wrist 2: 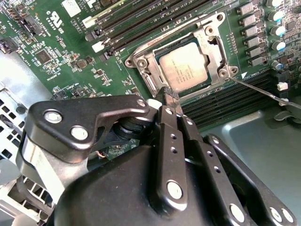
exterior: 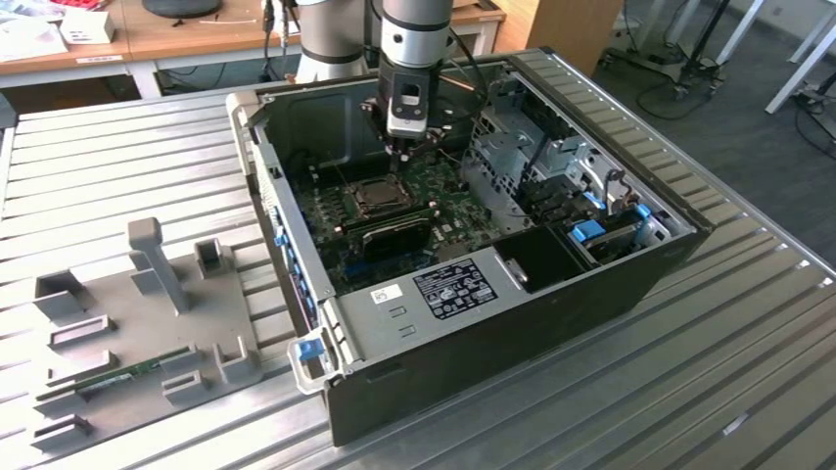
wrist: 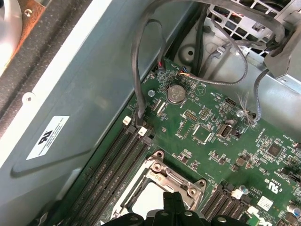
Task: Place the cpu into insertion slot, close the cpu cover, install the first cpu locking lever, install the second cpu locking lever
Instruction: 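Close the cpu cover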
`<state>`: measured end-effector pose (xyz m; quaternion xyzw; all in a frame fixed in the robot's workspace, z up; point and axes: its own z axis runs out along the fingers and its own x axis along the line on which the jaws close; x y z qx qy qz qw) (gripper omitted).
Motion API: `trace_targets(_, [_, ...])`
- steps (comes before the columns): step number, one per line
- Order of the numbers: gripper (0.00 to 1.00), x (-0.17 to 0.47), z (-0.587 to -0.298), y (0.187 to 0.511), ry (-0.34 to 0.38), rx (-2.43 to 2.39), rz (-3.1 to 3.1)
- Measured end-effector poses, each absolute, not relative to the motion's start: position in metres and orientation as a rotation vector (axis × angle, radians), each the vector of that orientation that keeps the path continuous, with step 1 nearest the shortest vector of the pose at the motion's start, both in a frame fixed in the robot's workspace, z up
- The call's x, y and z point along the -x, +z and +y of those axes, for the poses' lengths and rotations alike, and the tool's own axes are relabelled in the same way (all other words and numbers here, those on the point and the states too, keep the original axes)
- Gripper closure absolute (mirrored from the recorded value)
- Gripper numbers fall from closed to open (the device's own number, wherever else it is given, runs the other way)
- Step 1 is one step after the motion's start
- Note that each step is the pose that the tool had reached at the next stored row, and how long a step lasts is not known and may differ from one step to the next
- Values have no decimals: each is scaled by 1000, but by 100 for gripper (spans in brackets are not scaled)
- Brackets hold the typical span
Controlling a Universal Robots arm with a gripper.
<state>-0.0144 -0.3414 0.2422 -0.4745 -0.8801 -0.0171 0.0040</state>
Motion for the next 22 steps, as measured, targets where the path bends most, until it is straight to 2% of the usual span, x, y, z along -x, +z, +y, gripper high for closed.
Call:
trace_targets(8, [89, 15, -341, 242, -54, 1478, -2763])
trace_targets(22, [89, 15, -341, 242, -52, 1177, -2900])
